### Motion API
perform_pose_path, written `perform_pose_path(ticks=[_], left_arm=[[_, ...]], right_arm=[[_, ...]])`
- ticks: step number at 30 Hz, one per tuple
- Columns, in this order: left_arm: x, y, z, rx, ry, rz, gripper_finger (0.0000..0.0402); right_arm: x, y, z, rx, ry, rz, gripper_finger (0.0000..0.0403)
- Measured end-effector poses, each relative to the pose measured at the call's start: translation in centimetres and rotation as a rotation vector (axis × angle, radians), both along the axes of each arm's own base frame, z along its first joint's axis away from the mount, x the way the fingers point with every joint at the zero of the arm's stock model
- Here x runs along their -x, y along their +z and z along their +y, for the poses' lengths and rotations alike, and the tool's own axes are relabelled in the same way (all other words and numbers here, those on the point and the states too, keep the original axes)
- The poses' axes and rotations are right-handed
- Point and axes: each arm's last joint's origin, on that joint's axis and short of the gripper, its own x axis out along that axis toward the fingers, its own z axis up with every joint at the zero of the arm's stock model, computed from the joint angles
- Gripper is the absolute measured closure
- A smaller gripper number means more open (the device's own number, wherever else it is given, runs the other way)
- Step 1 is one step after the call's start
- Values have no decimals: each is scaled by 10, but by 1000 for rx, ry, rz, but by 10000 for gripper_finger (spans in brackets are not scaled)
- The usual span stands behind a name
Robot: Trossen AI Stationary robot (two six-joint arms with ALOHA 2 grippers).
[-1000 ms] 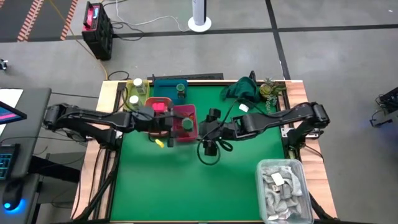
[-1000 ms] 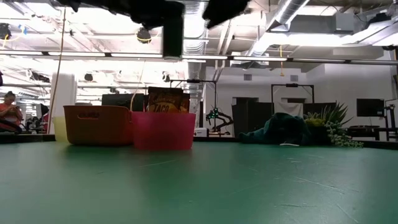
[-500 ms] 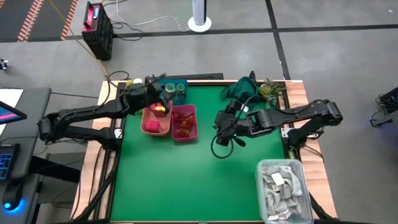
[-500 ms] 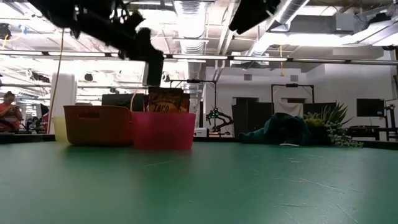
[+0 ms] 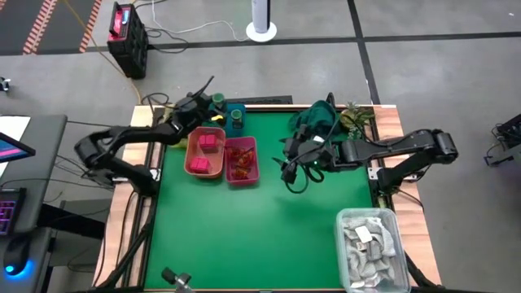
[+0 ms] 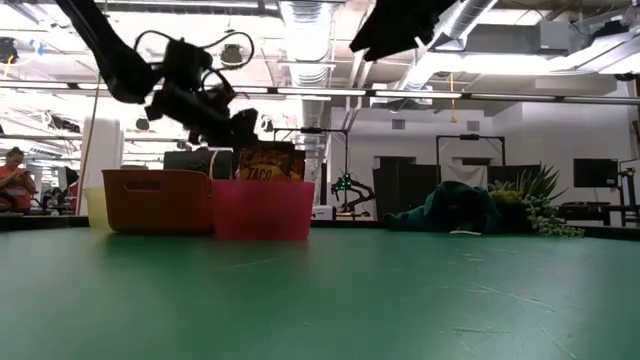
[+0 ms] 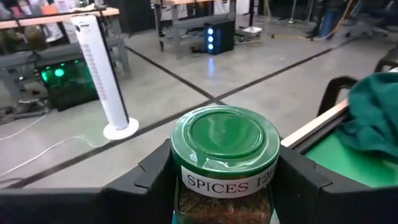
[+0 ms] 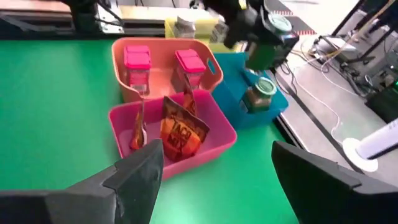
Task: Sort spices by type
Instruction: Put the green seasoning bottle into the blue bin
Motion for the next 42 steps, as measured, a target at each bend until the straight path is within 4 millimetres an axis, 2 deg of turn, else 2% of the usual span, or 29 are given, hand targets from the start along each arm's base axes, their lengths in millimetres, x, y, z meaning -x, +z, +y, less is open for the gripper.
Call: perform_pose_path(ticks=[5, 12, 24, 34, 42], left_arm=[[-4, -21, 11, 26, 49, 22, 207], [-7, -42, 17, 90, 68, 65, 207], [2, -54, 21, 178, 111, 146, 188], [2, -55, 20, 174, 81, 169, 184], [3, -57, 18, 210, 71, 183, 127]], right_arm=[[-1, 4, 6, 8, 28, -32, 74], [-1, 5, 17, 13, 68, -52, 74], [-1, 7, 26, 3, 92, -69, 74], [-1, 7, 26, 3, 89, -70, 74], [-1, 6, 25, 4, 86, -66, 74]])
